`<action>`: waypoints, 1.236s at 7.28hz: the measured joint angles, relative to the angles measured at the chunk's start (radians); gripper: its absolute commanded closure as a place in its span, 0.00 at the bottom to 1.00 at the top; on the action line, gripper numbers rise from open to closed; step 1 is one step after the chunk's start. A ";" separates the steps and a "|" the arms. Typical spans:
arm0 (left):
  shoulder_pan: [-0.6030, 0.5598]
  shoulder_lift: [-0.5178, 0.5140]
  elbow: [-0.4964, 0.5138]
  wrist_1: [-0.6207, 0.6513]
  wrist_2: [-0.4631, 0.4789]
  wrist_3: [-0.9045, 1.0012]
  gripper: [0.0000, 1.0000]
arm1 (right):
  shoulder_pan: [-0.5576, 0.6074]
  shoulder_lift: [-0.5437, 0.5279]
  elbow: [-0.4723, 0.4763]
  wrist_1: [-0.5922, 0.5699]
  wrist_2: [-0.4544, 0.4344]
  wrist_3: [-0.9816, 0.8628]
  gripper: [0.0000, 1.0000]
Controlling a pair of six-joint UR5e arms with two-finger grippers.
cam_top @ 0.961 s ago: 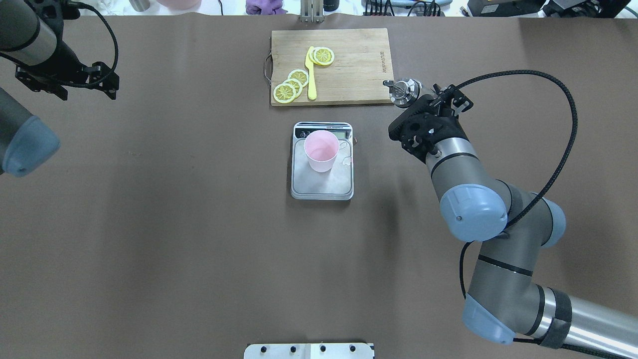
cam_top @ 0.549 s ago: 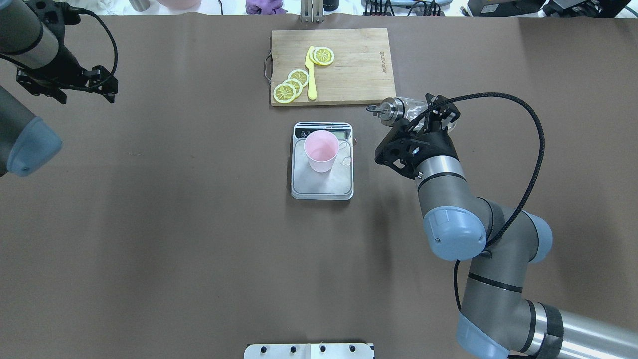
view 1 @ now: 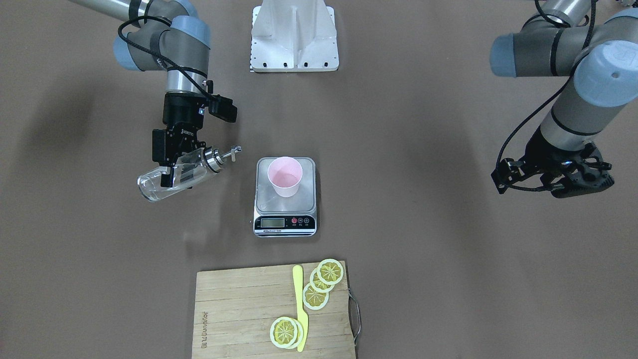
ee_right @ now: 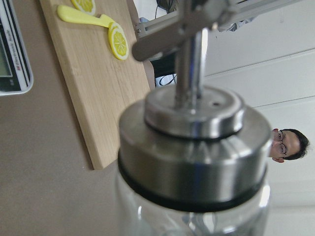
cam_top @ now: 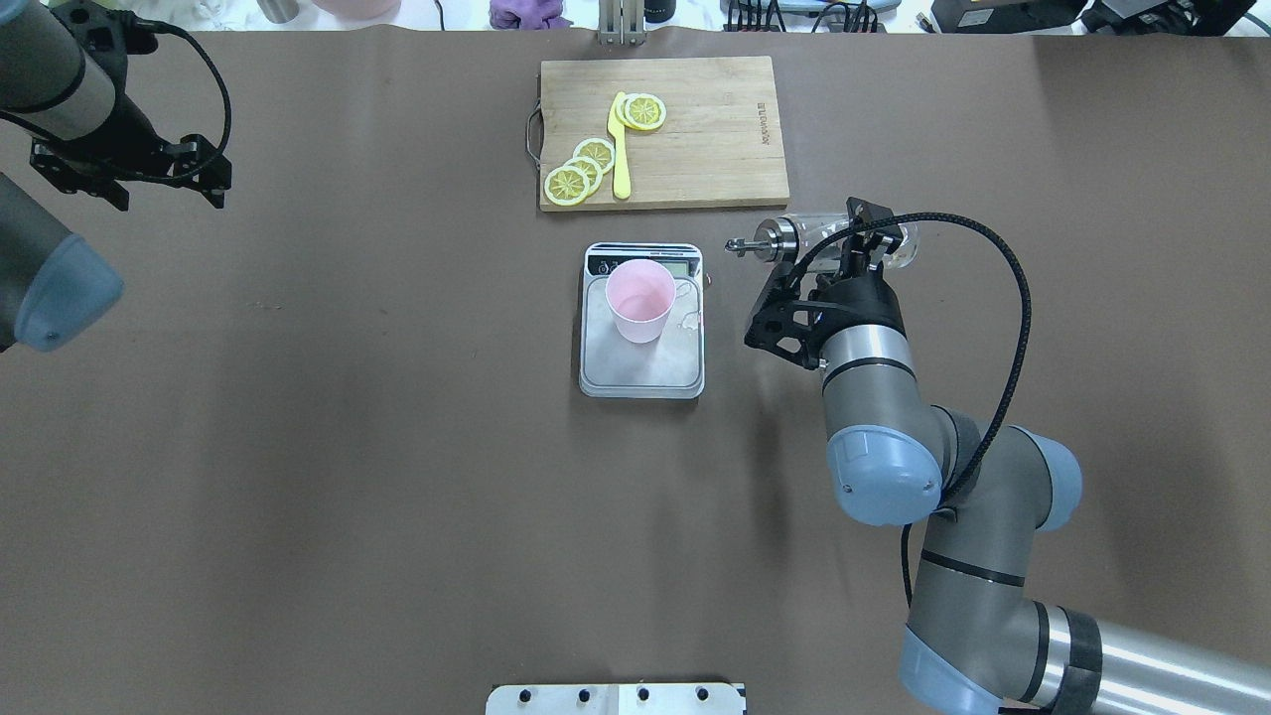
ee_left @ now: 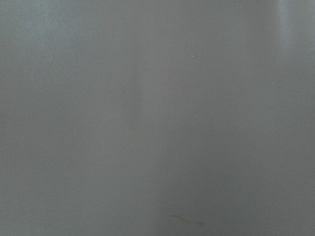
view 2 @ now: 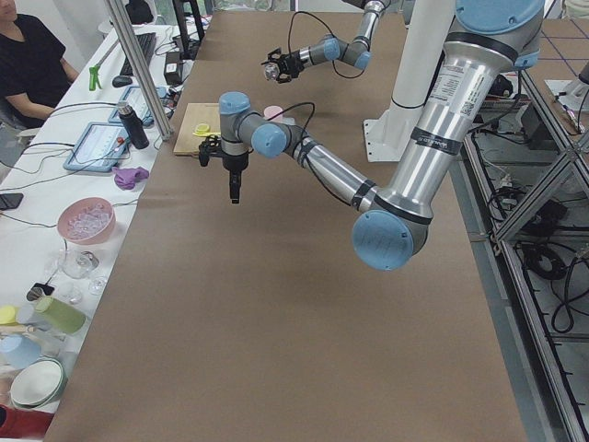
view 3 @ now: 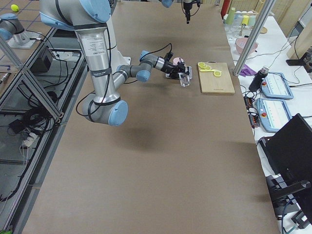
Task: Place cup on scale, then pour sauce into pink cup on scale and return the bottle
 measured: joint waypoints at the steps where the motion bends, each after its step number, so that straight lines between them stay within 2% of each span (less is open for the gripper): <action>1: 0.000 0.000 0.005 -0.001 0.000 0.001 0.02 | -0.008 0.008 -0.017 -0.007 -0.020 -0.013 0.83; 4: -0.001 0.001 0.015 -0.001 0.003 0.000 0.01 | -0.040 0.070 -0.097 -0.024 -0.076 -0.022 0.83; 9: -0.002 0.003 0.051 -0.026 0.033 0.000 0.02 | -0.071 0.106 -0.111 -0.132 -0.151 -0.098 0.83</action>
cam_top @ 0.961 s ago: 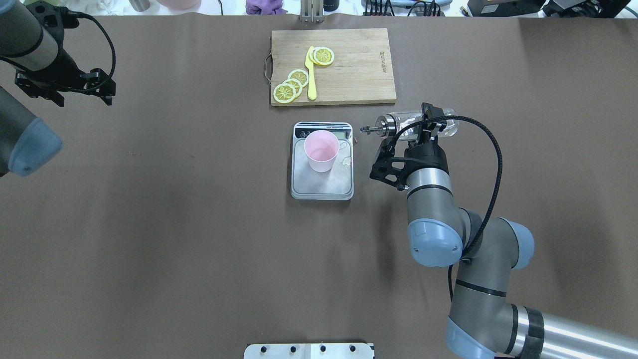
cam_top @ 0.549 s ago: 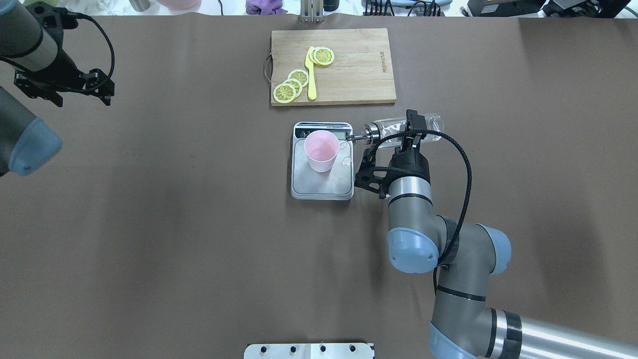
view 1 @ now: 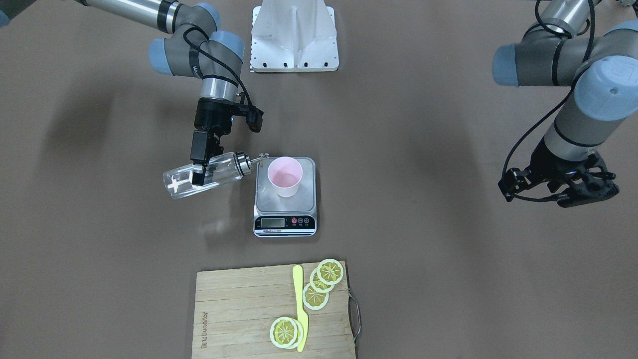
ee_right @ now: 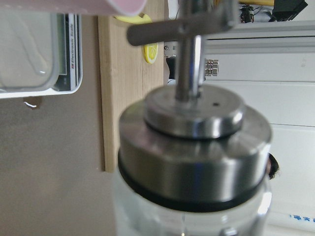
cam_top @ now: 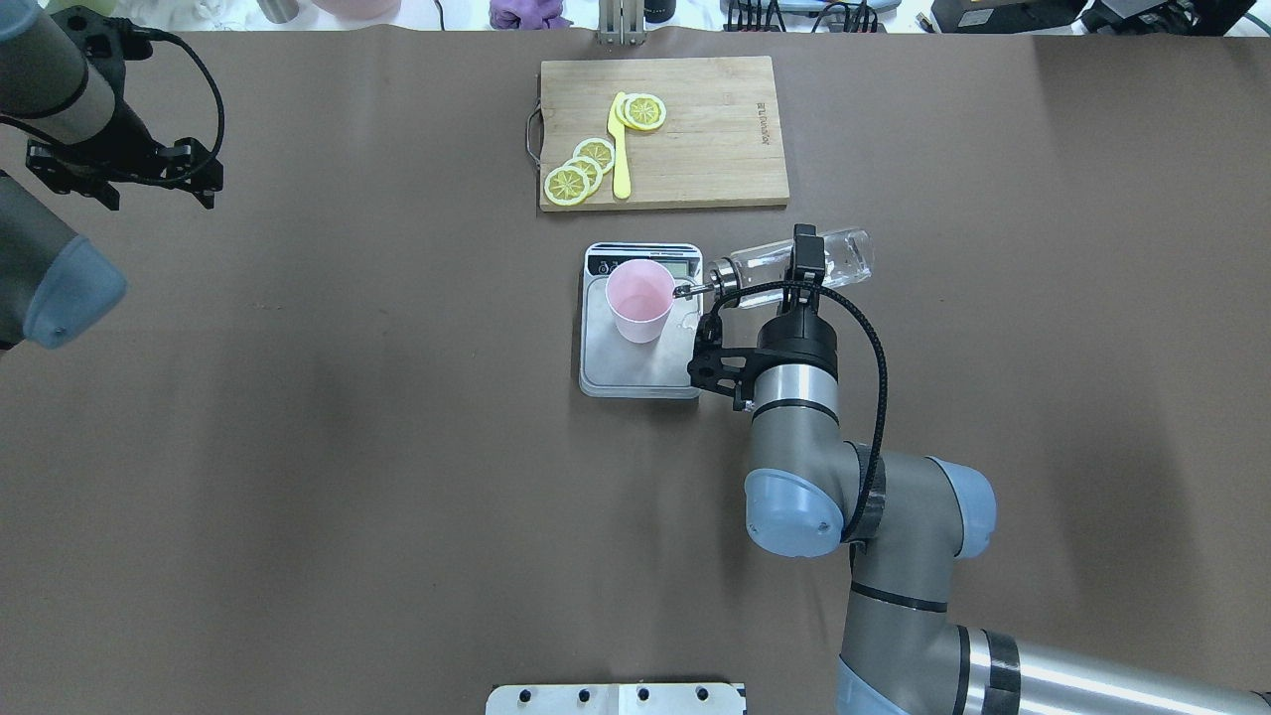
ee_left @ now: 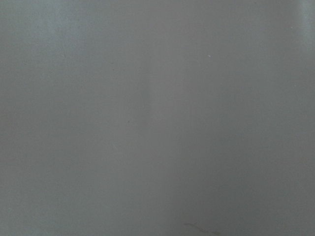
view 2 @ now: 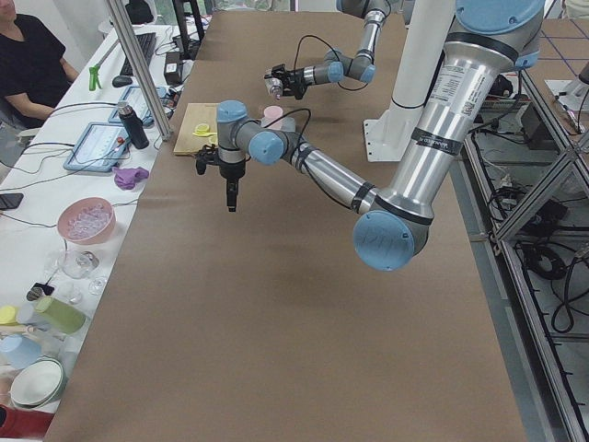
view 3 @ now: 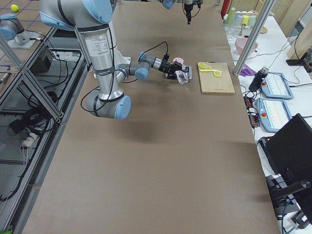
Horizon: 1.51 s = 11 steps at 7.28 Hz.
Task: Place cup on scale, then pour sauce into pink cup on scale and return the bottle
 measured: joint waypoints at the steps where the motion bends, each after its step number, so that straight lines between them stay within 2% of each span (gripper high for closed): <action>1: 0.000 0.000 0.002 -0.001 0.001 0.000 0.02 | 0.000 0.002 -0.002 -0.004 -0.007 -0.020 0.83; 6: 0.000 0.000 0.012 -0.006 0.002 0.000 0.01 | 0.025 0.044 -0.047 -0.019 -0.011 -0.066 0.83; 11: 0.000 0.000 0.019 -0.007 0.002 0.000 0.02 | 0.035 0.070 -0.064 -0.024 -0.029 -0.219 0.83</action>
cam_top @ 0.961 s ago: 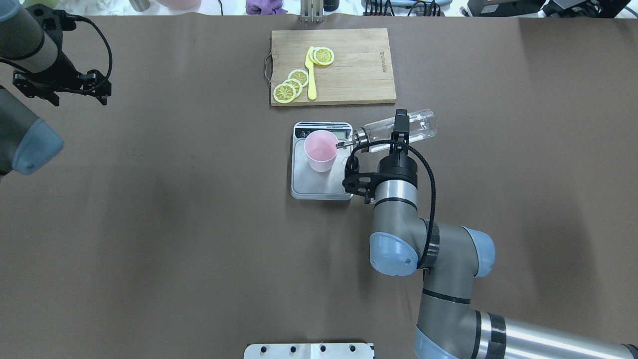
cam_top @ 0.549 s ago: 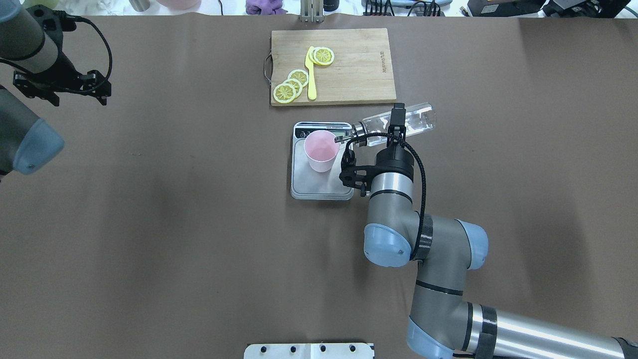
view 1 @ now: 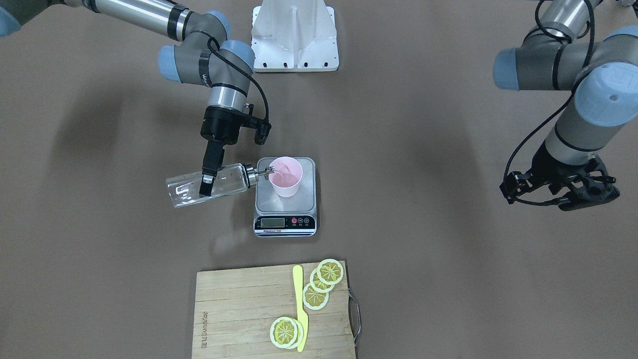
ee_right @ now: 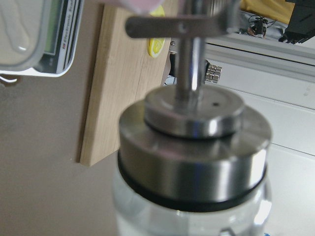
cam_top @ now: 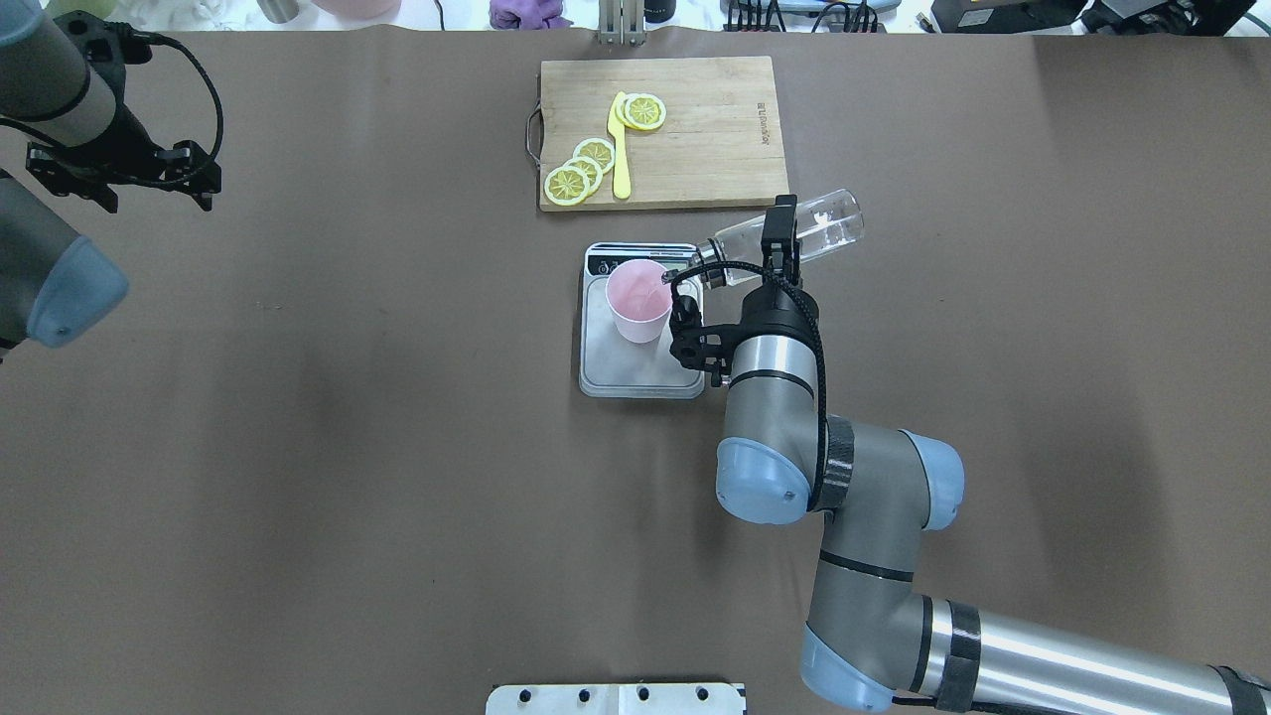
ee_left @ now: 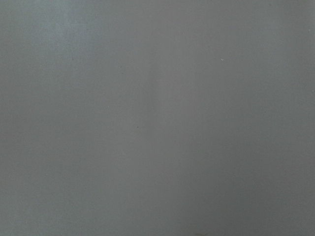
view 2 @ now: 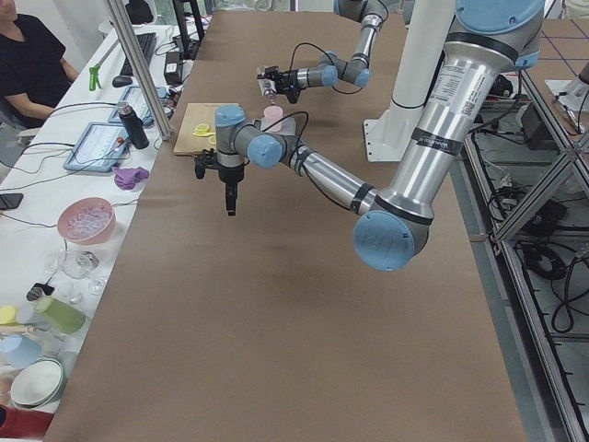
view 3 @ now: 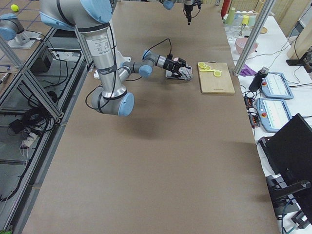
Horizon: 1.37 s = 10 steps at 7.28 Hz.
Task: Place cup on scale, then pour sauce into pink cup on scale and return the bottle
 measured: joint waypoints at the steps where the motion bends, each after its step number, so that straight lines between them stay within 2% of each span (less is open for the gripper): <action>1: 0.000 0.000 0.002 -0.002 0.000 0.000 0.02 | 0.002 0.000 0.001 0.000 -0.006 -0.036 0.83; 5: 0.000 0.000 0.007 -0.007 0.000 0.000 0.02 | 0.006 0.003 0.008 0.041 0.000 -0.041 0.82; 9: 0.000 -0.001 0.008 -0.007 0.000 0.000 0.02 | 0.008 -0.007 0.004 0.115 0.047 0.143 0.82; 10: 0.000 -0.002 0.008 -0.007 0.000 0.000 0.02 | 0.013 -0.013 0.005 0.170 0.072 0.162 0.82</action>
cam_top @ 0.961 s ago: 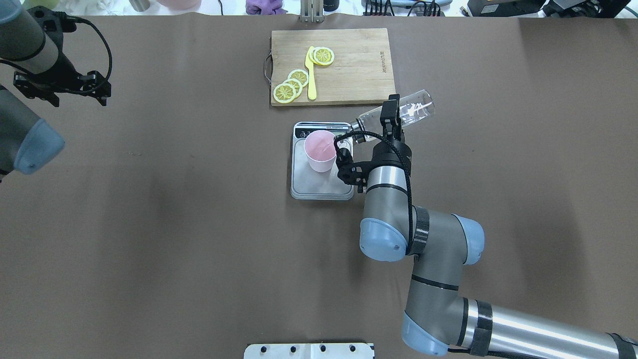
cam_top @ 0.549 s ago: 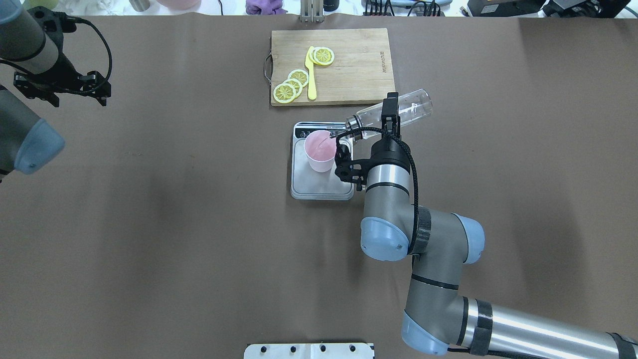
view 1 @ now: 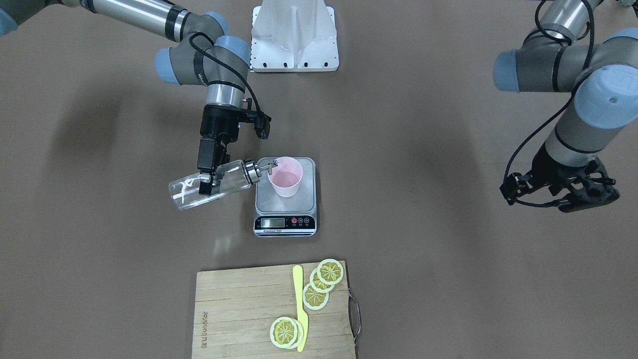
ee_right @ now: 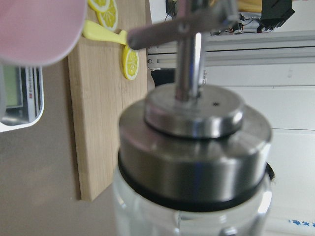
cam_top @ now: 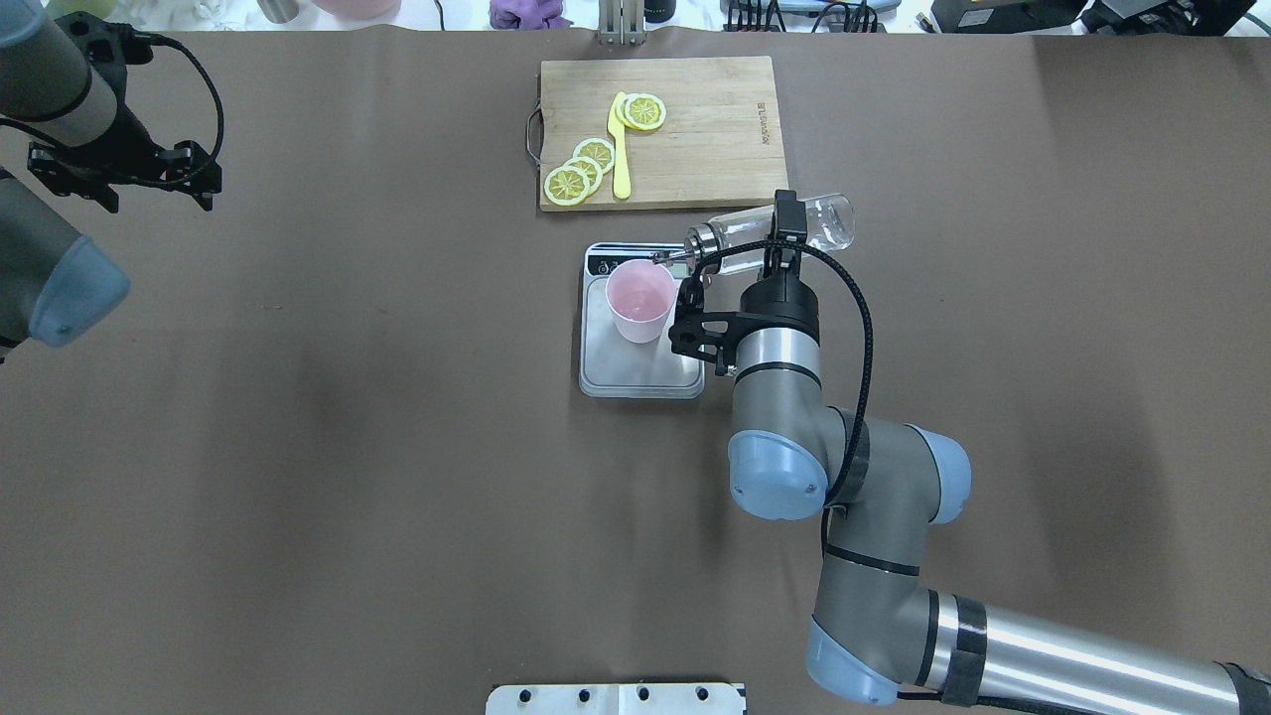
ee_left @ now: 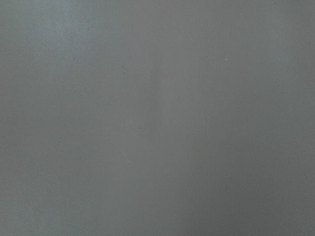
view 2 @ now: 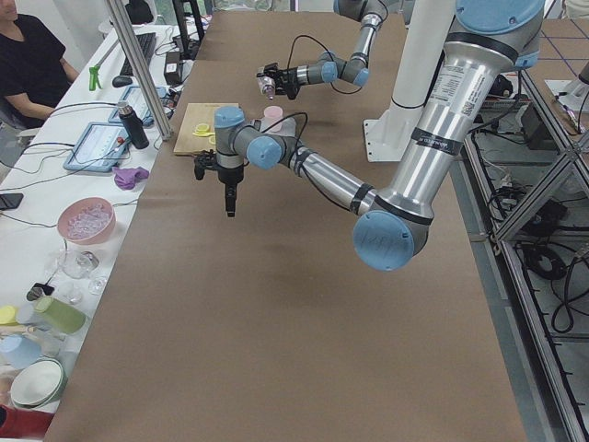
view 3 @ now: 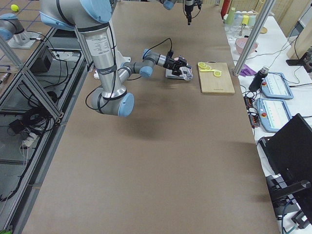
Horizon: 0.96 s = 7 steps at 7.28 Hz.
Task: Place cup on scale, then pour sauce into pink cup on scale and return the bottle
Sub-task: 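Tilt the bottle upright and move it back with the right gripper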
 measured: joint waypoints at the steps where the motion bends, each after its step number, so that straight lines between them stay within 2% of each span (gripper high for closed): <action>1: 0.000 -0.001 -0.001 0.000 0.000 0.000 0.01 | 0.010 -0.012 0.001 0.063 0.028 0.018 0.82; 4: -0.001 -0.003 -0.007 0.000 0.000 -0.002 0.01 | 0.040 -0.084 0.009 0.261 0.096 0.137 0.83; 7: -0.006 -0.003 -0.009 0.000 0.000 -0.002 0.02 | 0.059 -0.145 0.027 0.414 0.160 0.436 0.83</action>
